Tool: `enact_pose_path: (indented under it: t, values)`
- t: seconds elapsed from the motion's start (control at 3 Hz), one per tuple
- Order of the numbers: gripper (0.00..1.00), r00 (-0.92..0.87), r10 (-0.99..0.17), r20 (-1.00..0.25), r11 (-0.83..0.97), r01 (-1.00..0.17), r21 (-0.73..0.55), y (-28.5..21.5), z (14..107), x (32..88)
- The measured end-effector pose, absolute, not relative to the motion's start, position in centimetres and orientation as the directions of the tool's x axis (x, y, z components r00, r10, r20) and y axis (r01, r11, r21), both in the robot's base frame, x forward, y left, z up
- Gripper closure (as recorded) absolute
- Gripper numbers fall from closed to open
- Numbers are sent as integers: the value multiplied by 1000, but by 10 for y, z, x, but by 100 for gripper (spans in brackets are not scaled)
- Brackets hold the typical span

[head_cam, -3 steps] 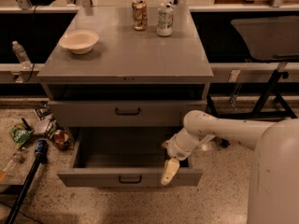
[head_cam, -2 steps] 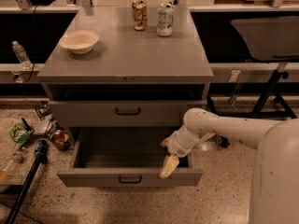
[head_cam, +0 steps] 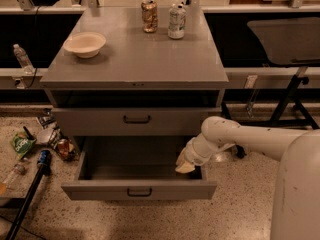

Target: Open middle drawer

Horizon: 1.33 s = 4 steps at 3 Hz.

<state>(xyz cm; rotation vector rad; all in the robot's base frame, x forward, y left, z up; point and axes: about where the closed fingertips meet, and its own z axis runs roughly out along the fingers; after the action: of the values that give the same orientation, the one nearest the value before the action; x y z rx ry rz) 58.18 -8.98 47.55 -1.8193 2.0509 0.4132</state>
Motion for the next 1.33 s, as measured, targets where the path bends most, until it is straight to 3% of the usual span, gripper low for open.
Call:
enact_pose_path:
  t: [0.33, 1.33]
  values:
    - [96, -101, -889, -447, 155, -984, -84, -104, 458, 588]
    - [100, -61, -887, -457, 132, -983, -125, -94, 410, 600]
